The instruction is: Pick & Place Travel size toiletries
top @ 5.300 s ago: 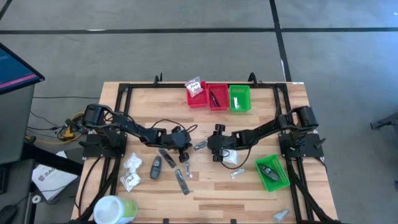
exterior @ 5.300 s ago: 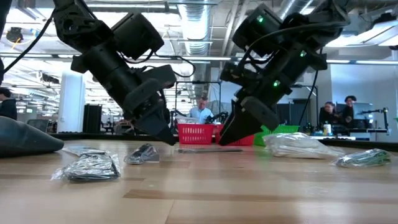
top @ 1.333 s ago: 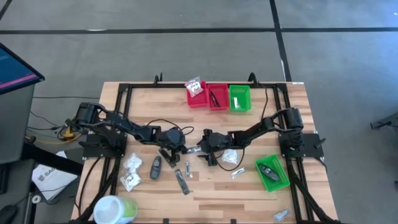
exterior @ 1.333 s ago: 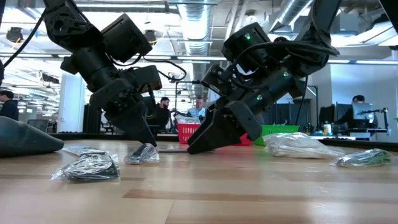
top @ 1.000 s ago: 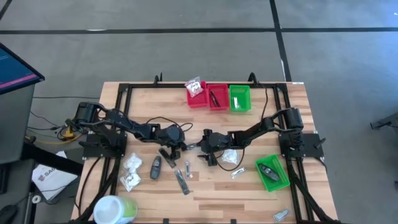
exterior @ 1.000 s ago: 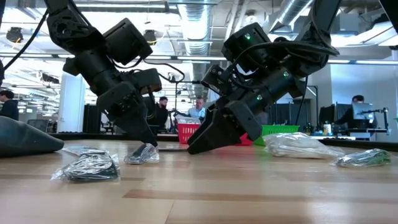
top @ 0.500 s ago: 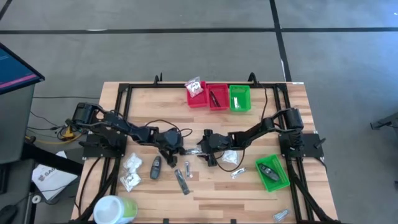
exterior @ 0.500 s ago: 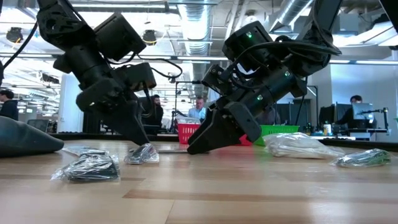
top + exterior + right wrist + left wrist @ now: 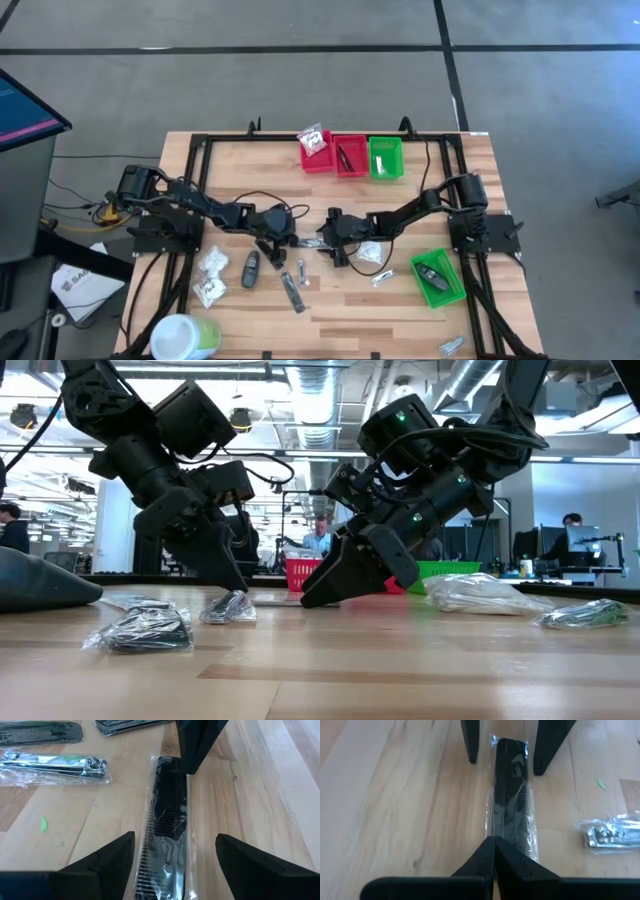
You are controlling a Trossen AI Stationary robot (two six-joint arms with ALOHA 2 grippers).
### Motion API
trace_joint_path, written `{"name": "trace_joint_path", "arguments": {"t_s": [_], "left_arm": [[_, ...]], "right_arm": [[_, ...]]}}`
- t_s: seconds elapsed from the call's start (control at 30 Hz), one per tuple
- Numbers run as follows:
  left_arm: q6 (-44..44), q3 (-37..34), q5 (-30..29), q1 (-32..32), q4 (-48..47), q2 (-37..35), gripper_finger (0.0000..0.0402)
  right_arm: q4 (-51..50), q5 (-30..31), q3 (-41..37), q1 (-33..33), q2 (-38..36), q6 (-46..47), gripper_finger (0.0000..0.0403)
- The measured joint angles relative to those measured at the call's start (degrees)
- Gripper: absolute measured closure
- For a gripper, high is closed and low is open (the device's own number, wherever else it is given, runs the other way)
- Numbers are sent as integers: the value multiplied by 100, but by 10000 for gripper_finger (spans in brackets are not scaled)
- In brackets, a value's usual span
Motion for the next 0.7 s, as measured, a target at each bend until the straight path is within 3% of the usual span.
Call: {"name": "trace_joint_path", "arguments": {"t_s": [0.7], "left_arm": [[-40, -18, -45, 79, -124, 85, 401]], "right_arm": [[1, 24, 0, 31, 2, 2, 135]]}}
